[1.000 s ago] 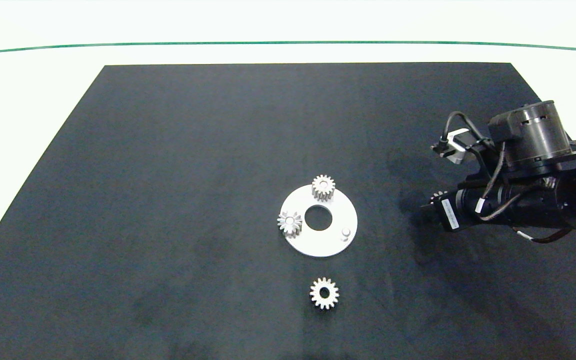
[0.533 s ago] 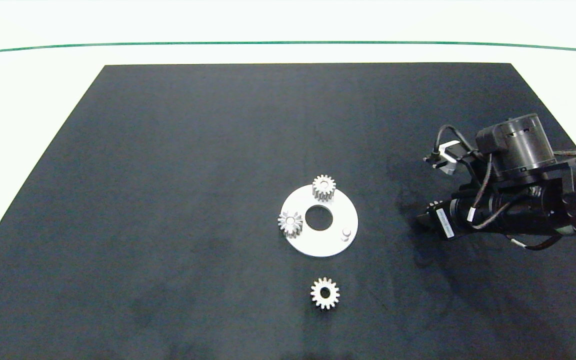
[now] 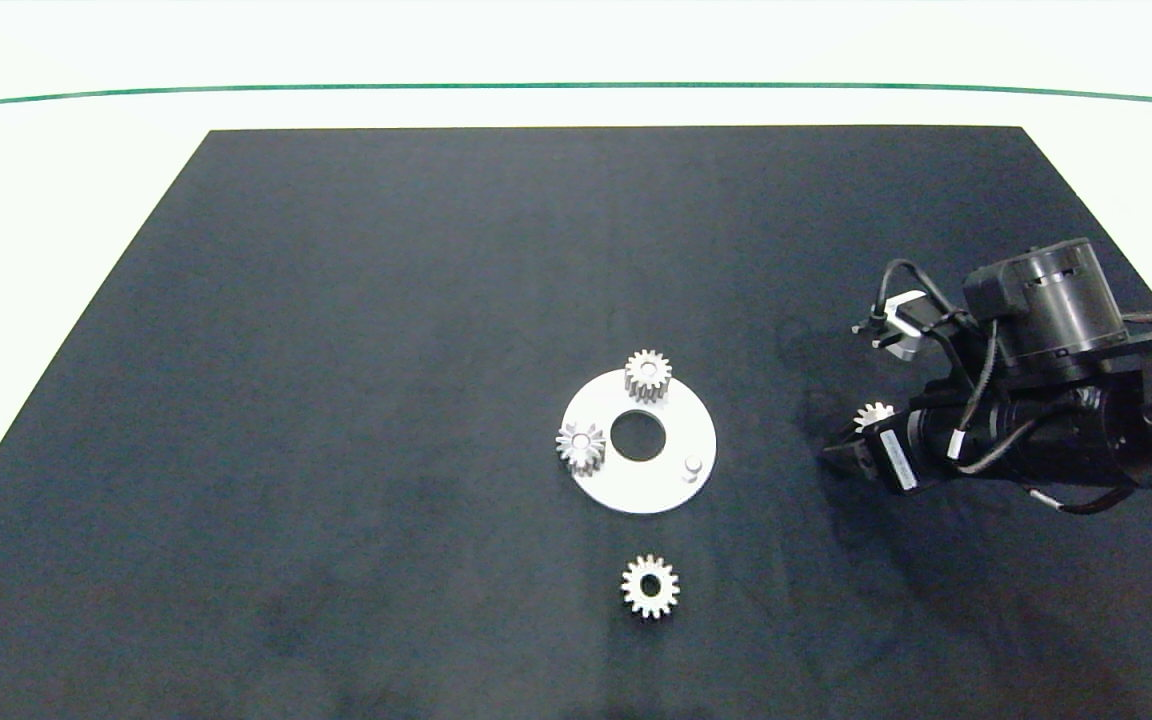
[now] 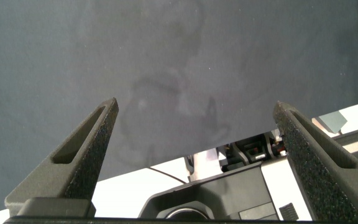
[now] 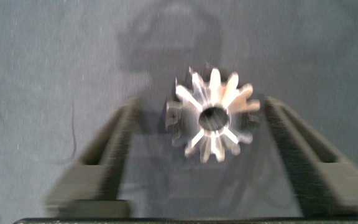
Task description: Remove an incorrectly installed larger gear and replace it with the correct smaller gear
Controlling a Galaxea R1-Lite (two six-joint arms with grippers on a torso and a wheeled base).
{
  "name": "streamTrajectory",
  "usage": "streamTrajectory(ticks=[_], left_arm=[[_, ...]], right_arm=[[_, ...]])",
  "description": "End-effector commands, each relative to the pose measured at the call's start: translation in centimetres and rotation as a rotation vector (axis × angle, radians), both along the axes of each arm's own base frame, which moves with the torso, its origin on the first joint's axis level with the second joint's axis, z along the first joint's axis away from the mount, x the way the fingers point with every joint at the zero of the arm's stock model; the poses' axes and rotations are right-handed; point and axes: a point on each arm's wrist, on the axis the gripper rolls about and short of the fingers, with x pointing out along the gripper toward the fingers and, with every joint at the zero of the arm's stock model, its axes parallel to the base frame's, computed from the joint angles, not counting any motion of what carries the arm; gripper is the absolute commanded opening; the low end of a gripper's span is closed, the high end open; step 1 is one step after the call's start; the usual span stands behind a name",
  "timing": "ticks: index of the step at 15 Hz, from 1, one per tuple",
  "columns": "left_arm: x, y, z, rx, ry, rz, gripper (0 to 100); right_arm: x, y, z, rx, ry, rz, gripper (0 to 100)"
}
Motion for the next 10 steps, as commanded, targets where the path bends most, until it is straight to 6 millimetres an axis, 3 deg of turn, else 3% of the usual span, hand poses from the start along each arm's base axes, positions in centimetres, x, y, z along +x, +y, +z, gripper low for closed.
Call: streamTrajectory(ticks=[1, 10], left_arm=[[0.0, 0.0, -0.3, 0.002, 0.015, 0.002, 100], [-0.2, 0.0, -1.0, 0.038, 0.017, -0.093, 100]], right_arm=[[-2.6, -0.4, 1.8, 0.032, -0.049, 0.048, 100], [-9.1, -0.3, 3.4, 0.035, -0.081, 0.197, 100]])
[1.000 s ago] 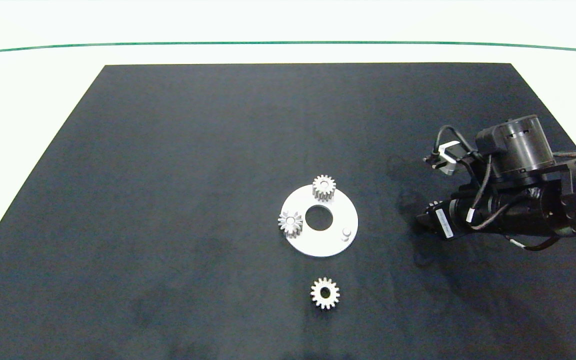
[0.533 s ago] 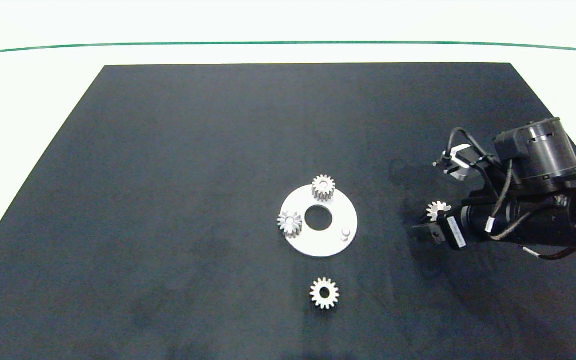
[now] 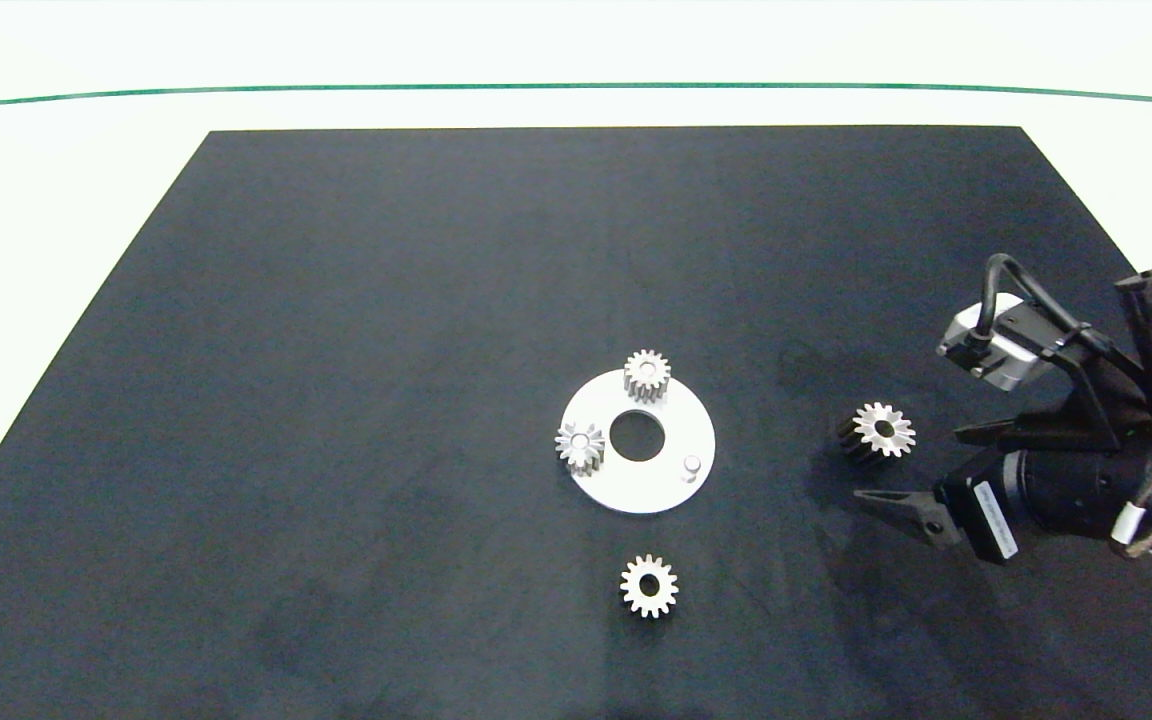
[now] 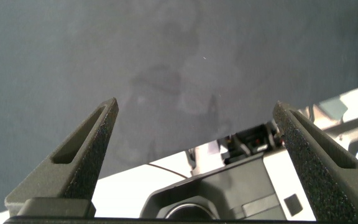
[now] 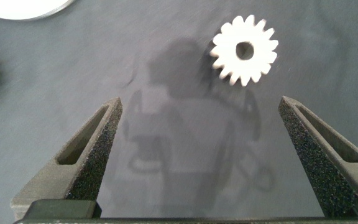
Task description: Remove an incorrectly installed larger gear and replace it with the correct smaller gear
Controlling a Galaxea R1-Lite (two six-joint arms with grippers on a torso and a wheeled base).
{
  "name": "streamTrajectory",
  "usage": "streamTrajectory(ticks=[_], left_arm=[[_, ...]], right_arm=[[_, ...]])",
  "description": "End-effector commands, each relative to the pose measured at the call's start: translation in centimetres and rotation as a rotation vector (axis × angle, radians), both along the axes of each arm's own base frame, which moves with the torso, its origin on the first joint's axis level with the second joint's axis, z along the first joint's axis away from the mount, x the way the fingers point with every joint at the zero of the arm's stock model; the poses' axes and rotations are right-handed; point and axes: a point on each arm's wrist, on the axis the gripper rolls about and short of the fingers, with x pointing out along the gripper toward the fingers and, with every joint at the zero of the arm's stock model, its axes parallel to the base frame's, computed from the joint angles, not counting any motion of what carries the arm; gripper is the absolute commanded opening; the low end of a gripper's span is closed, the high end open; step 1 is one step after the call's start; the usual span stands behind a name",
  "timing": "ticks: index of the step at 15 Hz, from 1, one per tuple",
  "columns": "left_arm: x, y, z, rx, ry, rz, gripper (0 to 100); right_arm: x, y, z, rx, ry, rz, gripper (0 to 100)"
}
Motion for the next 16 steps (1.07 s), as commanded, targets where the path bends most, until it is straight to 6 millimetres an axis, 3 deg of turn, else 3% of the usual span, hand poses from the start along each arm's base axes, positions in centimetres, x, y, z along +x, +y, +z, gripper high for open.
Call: streamTrajectory(ticks=[1, 8, 16], left_arm=[[0.0, 0.0, 0.0, 0.010, -0.002, -0.049, 100], [-0.6, 0.2, 0.0, -0.010, -0.034, -0.098, 100], [-1.9, 0.8, 0.2, -0.038, -0.107, -0.074, 100]], right_arm=[[-2.1, 0.4, 0.9, 0.019, -0.030, 0.070, 100], [-3.7, 4.3, 0.2, 0.018, 0.007, 0.287, 100], [-1.7, 10.5, -3.3, -0.085, 0.062, 0.381, 100]])
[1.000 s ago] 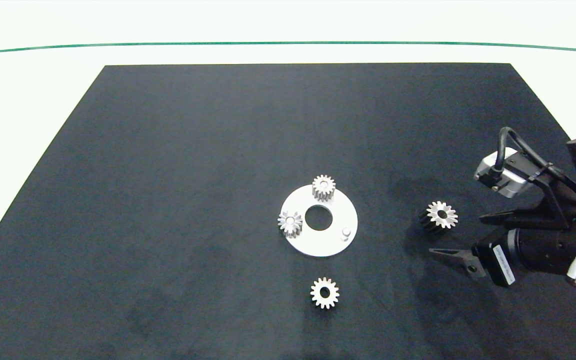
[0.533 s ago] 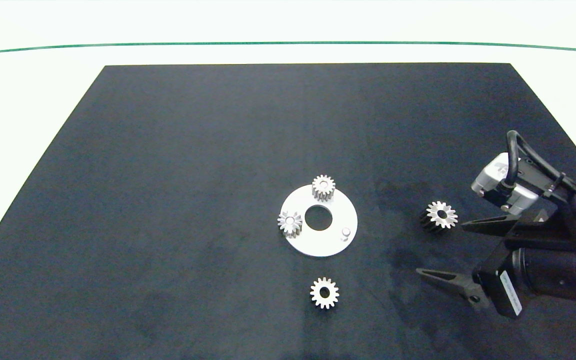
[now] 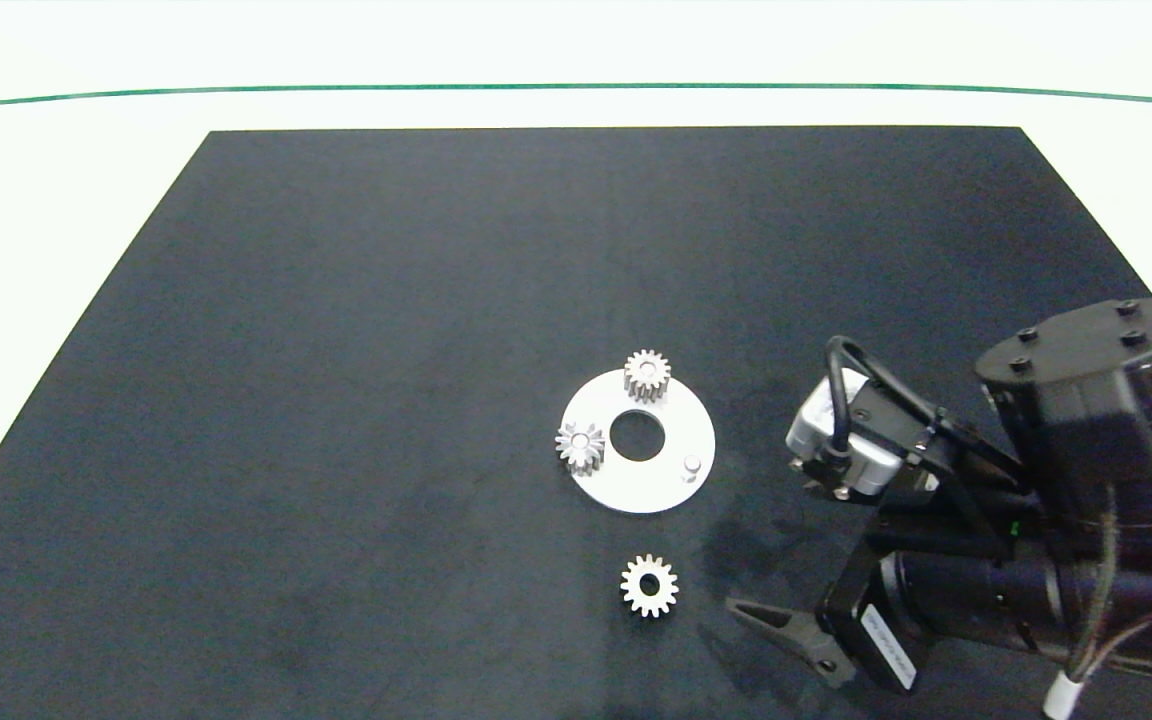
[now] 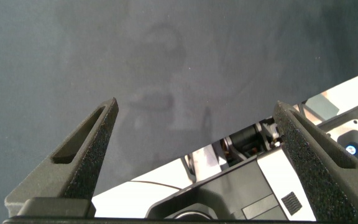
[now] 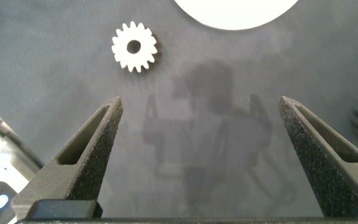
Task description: Remove an incorrectly installed larger gear and replace it with the correct smaller gear
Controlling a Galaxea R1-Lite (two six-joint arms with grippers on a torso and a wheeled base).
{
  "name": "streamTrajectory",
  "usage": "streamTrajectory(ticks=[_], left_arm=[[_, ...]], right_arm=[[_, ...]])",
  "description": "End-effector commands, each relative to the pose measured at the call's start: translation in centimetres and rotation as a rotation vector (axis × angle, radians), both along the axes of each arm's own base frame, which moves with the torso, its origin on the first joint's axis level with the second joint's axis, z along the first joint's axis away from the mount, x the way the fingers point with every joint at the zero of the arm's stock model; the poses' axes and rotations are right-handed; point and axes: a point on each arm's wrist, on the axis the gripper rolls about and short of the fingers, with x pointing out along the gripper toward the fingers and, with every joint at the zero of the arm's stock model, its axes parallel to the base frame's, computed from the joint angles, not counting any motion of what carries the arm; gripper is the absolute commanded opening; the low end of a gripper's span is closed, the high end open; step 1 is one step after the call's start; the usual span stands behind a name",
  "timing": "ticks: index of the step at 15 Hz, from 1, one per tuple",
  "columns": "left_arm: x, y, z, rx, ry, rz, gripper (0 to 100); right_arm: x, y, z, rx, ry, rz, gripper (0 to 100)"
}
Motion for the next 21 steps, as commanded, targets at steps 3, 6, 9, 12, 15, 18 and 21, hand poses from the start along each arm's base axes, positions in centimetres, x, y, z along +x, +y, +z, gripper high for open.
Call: streamTrajectory(ticks=[3, 6, 9, 12, 15, 18, 21], left_arm=[[-0.5, 0.3, 0.0, -0.008, -0.024, 0.007, 100], [-0.6, 0.3, 0.0, -0.011, -0.029, 0.011, 100], [-0.6, 0.3, 0.0, -0.010, -0.026, 0.011, 100], [-0.6, 0.3, 0.0, -0.010, -0.026, 0.011, 100], [-0.6, 0.3, 0.0, -0.011, -0.027, 0.010, 100], [-0.8, 0.4, -0.1, -0.014, -0.033, 0.008, 100], [-0.9, 0.4, -0.1, -0.015, -0.035, 0.008, 100]], right_arm=[[1.2, 3.8, -2.3, -0.102, 0.009, 0.061, 100], [1.3, 5.7, -2.9, -0.144, -0.004, 0.092, 100], [1.3, 6.6, -3.7, -0.167, 0.003, 0.102, 100], [1.7, 7.0, -4.4, -0.190, 0.000, 0.083, 100], [2.0, 7.6, -5.0, -0.194, -0.006, 0.080, 100], [2.1, 8.5, -5.6, -0.183, -0.015, 0.090, 100], [2.2, 8.7, -5.8, -0.184, -0.016, 0.092, 97]])
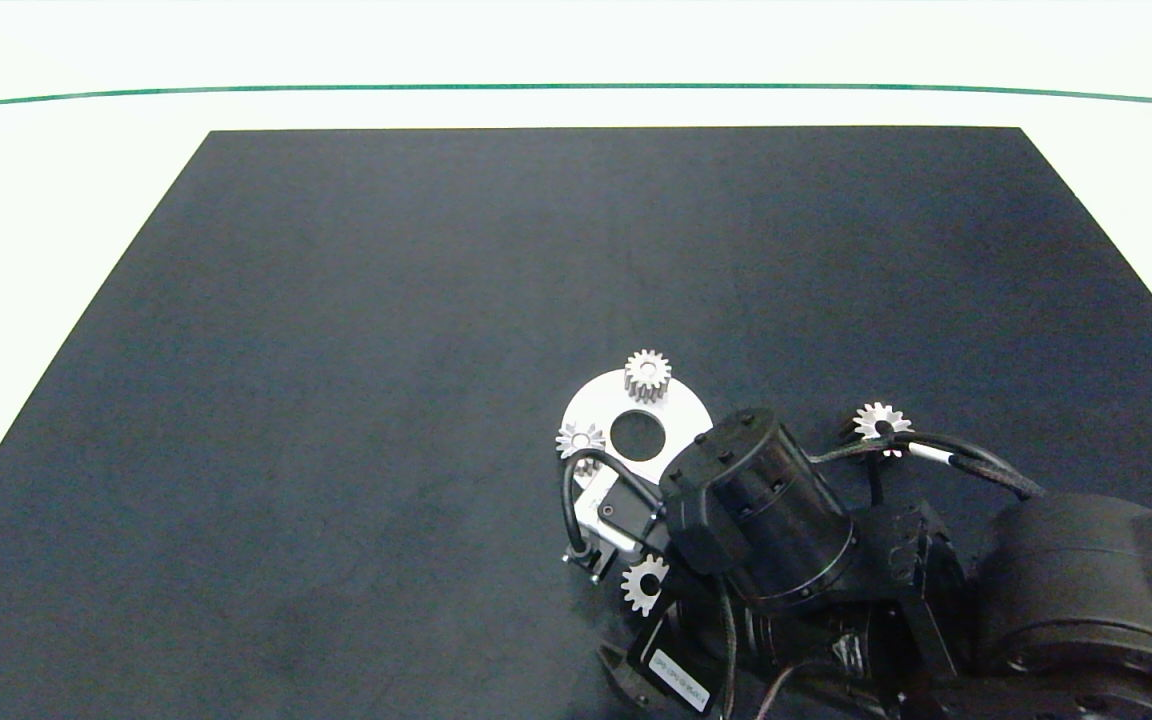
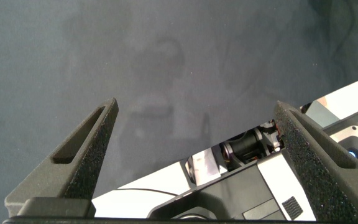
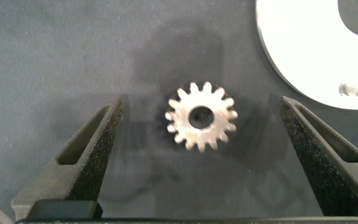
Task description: Remove an incorrectly installed larger gear and replace it with the correct smaller gear
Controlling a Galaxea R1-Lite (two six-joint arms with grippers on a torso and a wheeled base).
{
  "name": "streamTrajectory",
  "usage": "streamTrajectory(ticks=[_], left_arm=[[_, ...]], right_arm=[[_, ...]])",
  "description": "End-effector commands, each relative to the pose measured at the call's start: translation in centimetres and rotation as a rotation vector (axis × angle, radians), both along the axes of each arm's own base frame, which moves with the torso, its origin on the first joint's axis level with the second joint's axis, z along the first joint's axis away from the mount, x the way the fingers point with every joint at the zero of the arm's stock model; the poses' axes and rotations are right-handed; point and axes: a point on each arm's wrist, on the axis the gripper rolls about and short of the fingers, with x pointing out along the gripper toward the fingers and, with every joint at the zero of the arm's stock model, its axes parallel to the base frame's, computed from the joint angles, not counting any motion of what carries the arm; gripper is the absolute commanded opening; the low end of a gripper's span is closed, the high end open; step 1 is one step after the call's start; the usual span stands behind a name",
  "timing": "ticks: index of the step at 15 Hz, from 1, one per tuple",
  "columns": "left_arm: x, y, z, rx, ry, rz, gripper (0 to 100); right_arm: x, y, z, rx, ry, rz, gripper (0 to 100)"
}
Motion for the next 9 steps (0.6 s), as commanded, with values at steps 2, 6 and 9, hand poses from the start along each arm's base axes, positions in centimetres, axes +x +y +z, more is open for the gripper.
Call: streamTrajectory(ticks=[2, 6, 9], left_arm=[[-0.10, 0.05, -0.05, 0.000, 0.001, 0.000, 100], [-0.14, 0.07, -0.09, -0.001, -0.001, 0.000, 100], [-0.23, 0.12, -0.12, -0.002, -0.004, 0.001, 100]], right_arm=[[0.01, 0.35, -0.61, -0.020, 0.008, 0.006, 94], [0.04, 0.35, -0.63, -0.034, -0.013, -0.016, 85], [0.04, 0.35, -0.63, -0.031, -0.011, -0.020, 79]])
